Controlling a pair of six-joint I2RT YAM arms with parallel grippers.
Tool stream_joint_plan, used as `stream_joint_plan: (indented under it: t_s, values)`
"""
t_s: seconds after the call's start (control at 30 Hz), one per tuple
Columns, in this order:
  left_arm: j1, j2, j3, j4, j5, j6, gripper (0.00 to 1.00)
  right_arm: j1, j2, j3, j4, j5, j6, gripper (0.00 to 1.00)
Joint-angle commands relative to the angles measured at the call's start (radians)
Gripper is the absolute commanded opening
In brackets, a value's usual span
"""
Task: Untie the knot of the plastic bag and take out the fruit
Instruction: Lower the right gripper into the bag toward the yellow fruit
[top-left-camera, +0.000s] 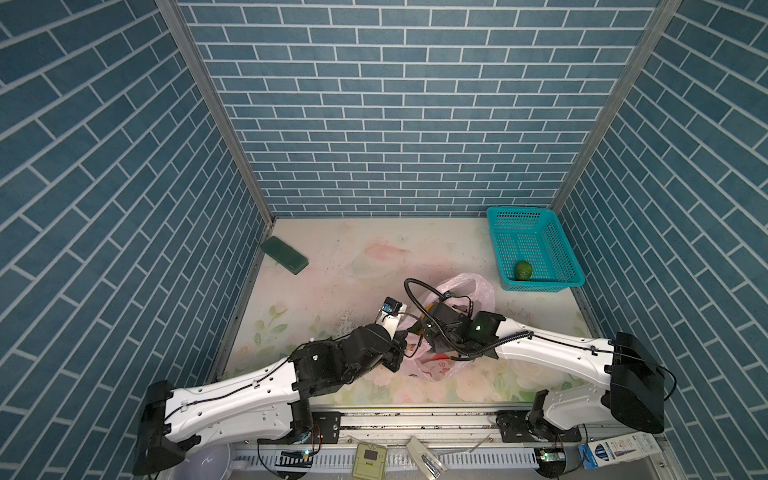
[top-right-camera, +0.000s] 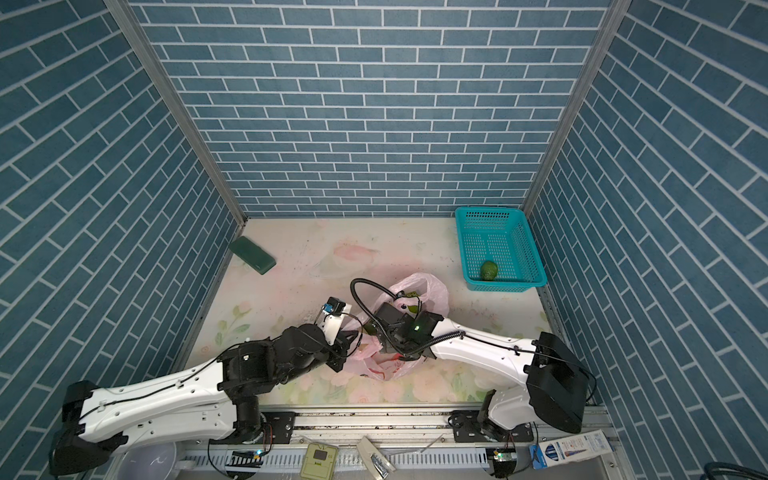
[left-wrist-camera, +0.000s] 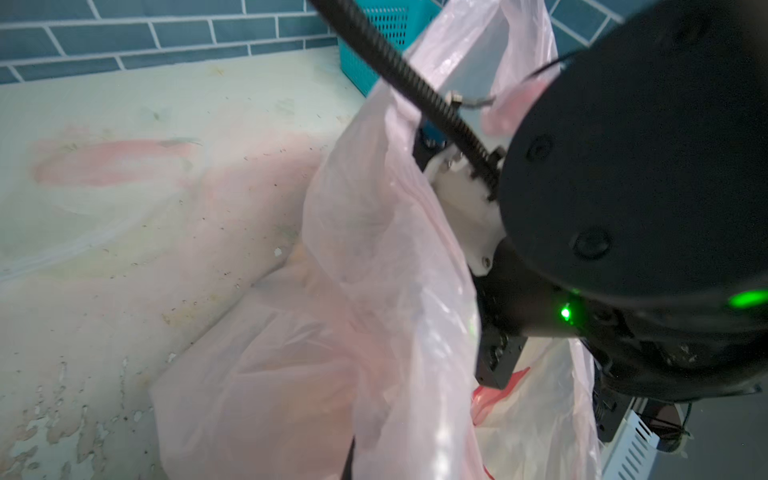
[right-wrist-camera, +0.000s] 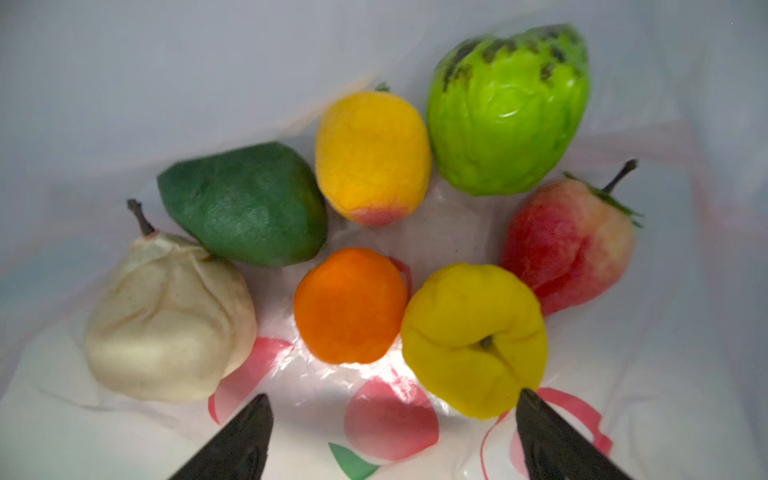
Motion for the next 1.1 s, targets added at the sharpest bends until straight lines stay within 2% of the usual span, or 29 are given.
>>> stream_joint_plan:
  t_s: [0.0,0.23,0.47,0.53,0.7,1.07]
  values:
    - [-0.023,0.034,-0.019,0.032,0.051,-0.005,0.00,-0.026,-0.042,-0.059,-0.016,0.096,0.130,0.93]
    - [-0.035,0.062,-0.036,0.032,0.044,-0.003,0.00,-0.052,-0.111,-0.225,0.072,0.041,0.219,0.94]
    - [-0.037,0.056,-0.067,0.033,0.034,-0.007,0.00,-0.052,-0.143,-0.295,0.185,-0.013,0.243,0.95]
    - [-0.037,0.053,-0.070,0.029,0.027,-0.005,0.00,-0.052,-0.139,-0.280,0.243,-0.031,0.218,0.95]
    - [-0.037,0.047,-0.079,0.010,0.007,0.002,0.00,-0.052,-0.069,-0.177,0.260,-0.051,0.179,0.95]
    - [-0.037,0.034,-0.106,0.013,-0.008,0.001,0.00,-0.056,0.132,-0.097,0.292,-0.073,0.175,0.96]
